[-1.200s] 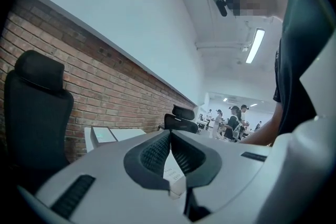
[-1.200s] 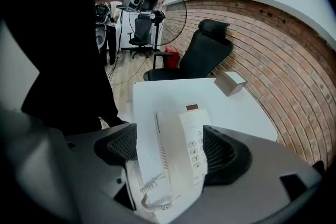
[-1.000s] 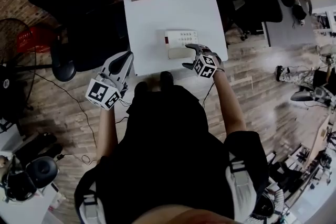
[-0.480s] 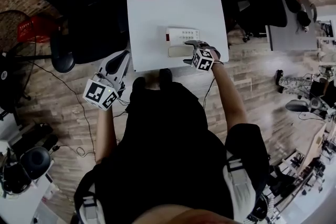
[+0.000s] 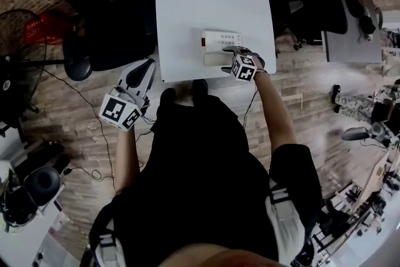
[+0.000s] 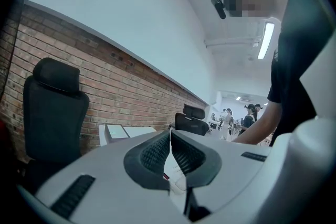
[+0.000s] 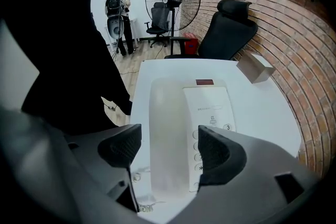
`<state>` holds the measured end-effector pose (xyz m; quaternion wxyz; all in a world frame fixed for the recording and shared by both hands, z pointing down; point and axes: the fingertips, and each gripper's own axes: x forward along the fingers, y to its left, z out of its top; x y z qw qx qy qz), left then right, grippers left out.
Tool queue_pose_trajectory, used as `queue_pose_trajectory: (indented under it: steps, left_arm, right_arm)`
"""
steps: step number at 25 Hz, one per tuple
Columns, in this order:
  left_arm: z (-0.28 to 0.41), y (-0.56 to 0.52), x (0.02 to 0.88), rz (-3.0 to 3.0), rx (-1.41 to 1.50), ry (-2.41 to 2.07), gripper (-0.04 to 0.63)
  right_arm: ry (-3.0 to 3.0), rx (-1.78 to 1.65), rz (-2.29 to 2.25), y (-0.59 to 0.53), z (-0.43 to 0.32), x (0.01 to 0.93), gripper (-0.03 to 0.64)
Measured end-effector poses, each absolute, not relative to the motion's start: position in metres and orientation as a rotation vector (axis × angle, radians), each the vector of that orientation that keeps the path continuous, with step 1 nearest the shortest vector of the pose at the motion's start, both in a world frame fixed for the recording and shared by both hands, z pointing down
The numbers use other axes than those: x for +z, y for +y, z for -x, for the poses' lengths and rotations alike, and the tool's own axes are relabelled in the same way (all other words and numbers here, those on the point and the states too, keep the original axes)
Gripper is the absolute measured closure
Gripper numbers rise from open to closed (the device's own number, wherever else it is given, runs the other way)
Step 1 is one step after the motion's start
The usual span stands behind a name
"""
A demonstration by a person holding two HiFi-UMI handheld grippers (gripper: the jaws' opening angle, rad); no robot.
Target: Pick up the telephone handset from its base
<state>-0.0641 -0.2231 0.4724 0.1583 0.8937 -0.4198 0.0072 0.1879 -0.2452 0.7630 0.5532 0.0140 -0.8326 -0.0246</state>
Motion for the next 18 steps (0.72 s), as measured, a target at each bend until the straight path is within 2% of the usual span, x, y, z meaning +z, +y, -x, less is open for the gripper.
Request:
queue_pose_trajectory:
  steps: [18]
  left_arm:
    - [0.0678,-0.2204,0.47,-2.552,0.039,-1.213,0.571]
  right_arm:
    - [-1.935,-0.054,0.056,-0.2421,-0.1855,0.7679,0.382]
